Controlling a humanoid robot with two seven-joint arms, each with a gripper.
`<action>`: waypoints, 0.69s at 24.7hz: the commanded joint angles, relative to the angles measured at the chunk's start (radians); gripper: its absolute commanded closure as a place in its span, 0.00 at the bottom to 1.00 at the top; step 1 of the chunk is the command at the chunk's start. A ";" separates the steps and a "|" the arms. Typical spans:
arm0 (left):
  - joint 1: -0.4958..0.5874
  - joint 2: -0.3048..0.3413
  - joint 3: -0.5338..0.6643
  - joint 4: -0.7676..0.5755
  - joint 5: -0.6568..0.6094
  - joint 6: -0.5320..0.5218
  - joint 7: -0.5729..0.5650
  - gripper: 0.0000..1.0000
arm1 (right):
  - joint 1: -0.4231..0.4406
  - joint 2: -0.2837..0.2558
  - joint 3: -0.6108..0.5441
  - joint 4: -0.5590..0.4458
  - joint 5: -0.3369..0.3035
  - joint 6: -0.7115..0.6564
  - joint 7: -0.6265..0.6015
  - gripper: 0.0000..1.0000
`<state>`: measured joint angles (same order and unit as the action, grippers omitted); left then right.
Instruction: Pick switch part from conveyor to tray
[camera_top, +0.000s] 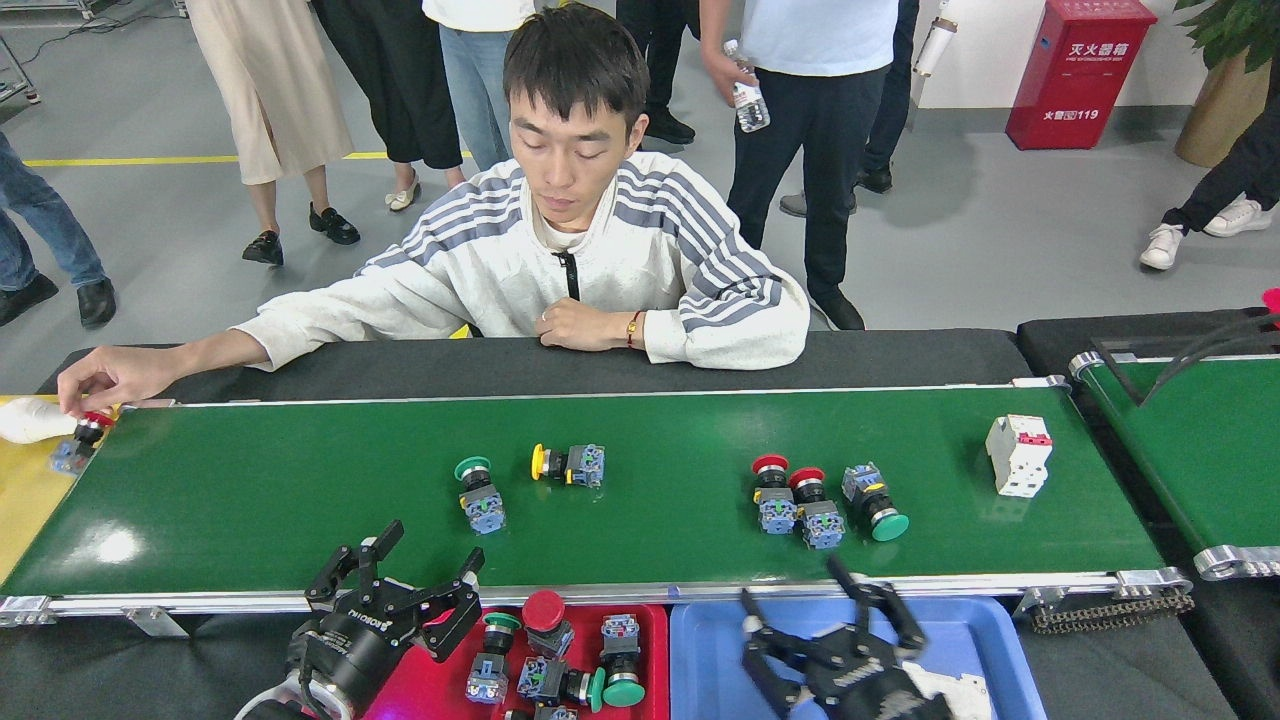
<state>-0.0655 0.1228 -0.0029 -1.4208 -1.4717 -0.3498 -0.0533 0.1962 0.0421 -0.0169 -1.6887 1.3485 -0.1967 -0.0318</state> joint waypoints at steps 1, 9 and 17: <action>-0.027 0.006 0.001 0.008 -0.002 0.025 0.003 0.01 | -0.006 -0.024 -0.048 -0.009 -0.026 0.002 -0.019 0.00; -0.152 0.005 0.004 0.191 -0.052 0.129 0.004 0.02 | -0.021 -0.093 -0.046 0.012 -0.052 0.000 -0.007 0.00; -0.165 0.011 0.006 0.240 0.007 0.089 0.016 0.94 | -0.244 -0.154 0.149 0.146 -0.049 -0.020 0.110 0.00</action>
<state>-0.2288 0.1235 0.0015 -1.1669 -1.4788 -0.2294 -0.0455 -0.0224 -0.1052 0.1195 -1.5467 1.3013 -0.2034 0.0484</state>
